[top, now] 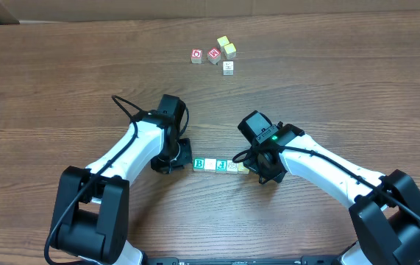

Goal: Flip 5 blocks

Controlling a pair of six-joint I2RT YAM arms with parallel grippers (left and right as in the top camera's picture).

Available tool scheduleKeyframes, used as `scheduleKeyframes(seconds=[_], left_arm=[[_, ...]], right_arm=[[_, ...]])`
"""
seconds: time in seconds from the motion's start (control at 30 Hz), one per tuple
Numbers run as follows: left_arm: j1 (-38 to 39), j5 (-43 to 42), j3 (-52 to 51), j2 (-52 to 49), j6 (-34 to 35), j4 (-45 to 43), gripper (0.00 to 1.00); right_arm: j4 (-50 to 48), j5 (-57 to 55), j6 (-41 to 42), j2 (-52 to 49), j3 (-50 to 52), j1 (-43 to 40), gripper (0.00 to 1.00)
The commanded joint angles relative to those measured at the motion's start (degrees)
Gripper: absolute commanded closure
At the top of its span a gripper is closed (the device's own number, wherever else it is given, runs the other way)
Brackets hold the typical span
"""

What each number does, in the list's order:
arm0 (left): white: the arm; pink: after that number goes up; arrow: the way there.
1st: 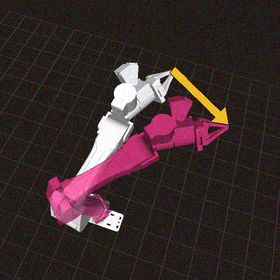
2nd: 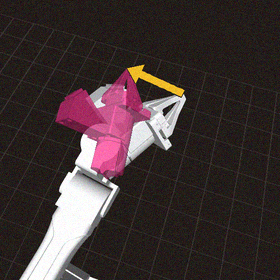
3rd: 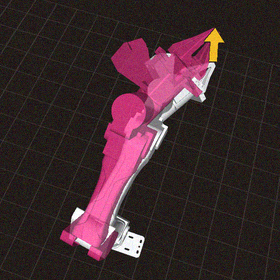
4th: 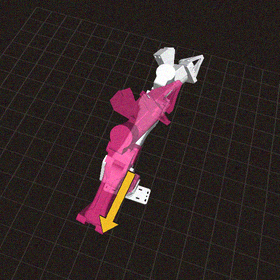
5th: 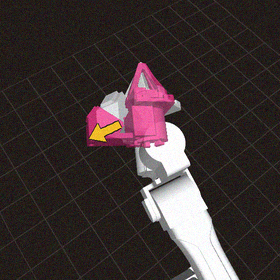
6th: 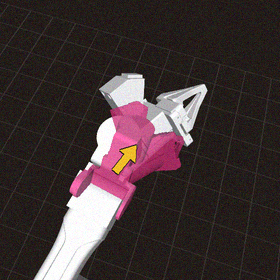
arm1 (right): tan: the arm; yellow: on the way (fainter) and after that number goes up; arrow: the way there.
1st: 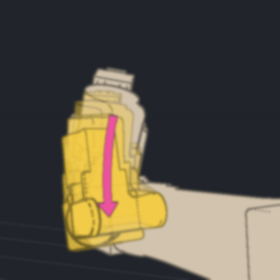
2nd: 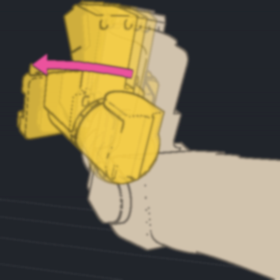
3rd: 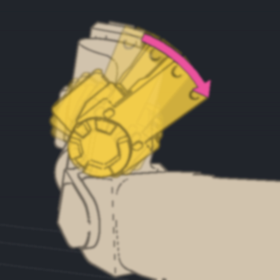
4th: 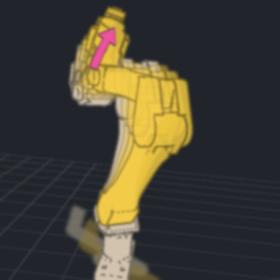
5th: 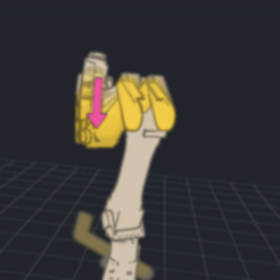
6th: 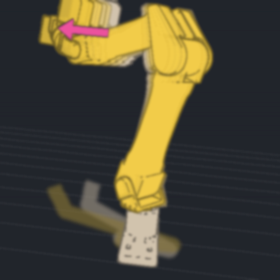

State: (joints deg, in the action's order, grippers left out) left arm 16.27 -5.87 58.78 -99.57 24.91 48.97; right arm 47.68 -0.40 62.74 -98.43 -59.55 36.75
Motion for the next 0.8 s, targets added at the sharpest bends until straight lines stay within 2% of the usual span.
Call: scheduleKeyframes(seconds=[0.0,0.77], left_arm=[[0.7,-1.7,-0.5,-0.5,1.0,-0.6,0.96],[1.8,-1.7,-0.6,-0.5,1.5,-2.7,0.96]], right_arm=[[-0.1,-0.3,0.5,-0.3,0.5,0.3,0.96],[-5.7,4.2,-4.7,-0.7,1.9,1.2,0.96]])
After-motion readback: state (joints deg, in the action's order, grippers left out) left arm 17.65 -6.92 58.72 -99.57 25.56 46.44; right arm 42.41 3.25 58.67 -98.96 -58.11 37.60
